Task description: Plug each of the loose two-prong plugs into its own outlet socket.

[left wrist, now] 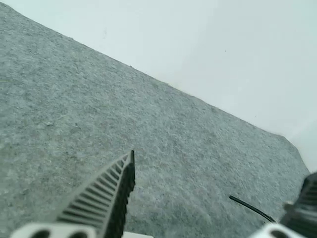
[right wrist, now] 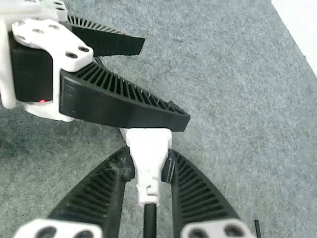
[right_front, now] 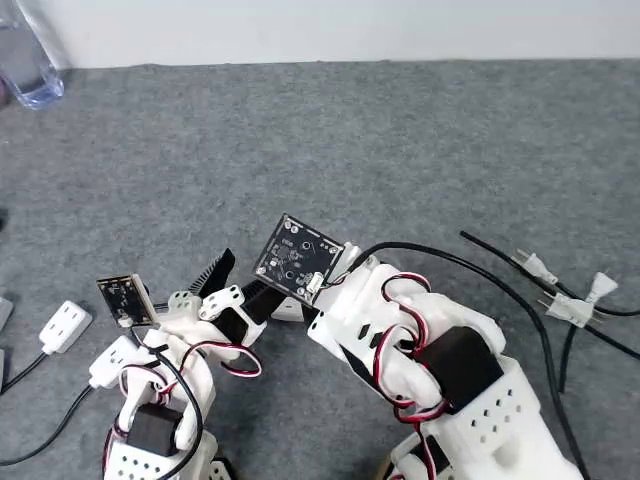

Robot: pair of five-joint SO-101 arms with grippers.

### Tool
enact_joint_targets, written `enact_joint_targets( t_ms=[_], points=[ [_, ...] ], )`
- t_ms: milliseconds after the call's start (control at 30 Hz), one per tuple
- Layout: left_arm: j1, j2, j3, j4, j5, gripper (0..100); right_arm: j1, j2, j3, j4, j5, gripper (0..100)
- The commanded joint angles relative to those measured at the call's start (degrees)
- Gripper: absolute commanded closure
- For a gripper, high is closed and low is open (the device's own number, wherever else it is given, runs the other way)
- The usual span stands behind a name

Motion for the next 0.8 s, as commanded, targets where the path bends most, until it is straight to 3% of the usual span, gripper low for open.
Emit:
enact_joint_targets(
  t_ms=[0, 767],
  points=[
    [0.18, -0.53, -0.31, 0.35, 0.09, 52, 1.01, -1.54, -4.84, 0.04, 0.35, 99.1],
    [-0.18, -0.53, -0.31, 0.35, 0.09, 52, 4.18, -0.84, -2.81, 0.66, 6.33, 99.1]
  ],
)
